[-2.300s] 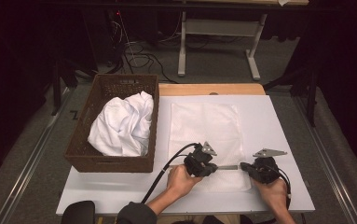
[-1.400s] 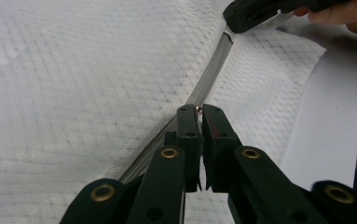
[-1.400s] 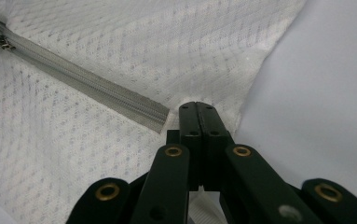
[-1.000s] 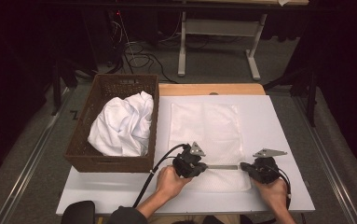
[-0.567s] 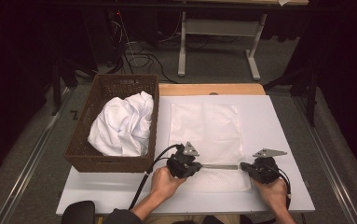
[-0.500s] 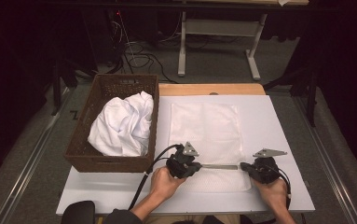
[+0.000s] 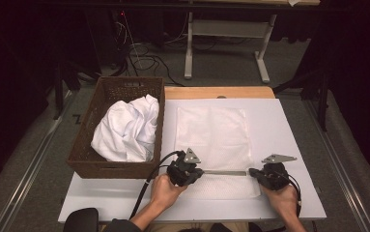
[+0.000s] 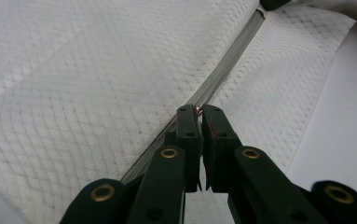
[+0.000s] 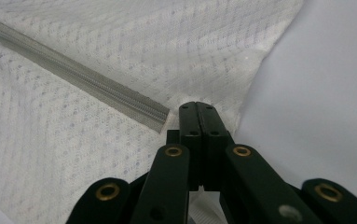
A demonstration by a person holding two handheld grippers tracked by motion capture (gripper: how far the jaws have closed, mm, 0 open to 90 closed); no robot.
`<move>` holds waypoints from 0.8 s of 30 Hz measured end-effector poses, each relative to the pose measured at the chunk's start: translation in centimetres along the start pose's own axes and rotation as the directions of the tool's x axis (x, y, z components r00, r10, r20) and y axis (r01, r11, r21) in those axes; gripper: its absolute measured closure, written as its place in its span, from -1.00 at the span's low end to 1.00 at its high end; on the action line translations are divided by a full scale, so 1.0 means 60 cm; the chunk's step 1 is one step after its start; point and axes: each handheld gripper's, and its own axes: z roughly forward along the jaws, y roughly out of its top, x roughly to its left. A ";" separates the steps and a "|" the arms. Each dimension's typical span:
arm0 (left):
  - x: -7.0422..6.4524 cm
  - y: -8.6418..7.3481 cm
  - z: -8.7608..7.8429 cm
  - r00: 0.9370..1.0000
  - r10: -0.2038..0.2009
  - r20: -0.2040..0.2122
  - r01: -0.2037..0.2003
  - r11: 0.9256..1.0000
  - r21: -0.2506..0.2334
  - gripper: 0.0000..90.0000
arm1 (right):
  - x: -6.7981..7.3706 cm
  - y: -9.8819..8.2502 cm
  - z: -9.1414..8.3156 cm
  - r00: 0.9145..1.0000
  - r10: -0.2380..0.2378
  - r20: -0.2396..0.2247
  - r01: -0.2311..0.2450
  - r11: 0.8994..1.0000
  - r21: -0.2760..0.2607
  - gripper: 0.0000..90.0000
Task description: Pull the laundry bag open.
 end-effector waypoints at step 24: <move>0.014 -0.020 -0.018 0.999 -0.010 -0.036 0.011 1.000 0.009 0.92 | -0.001 0.000 0.000 1.000 -0.007 -0.003 0.007 1.000 -0.003 1.00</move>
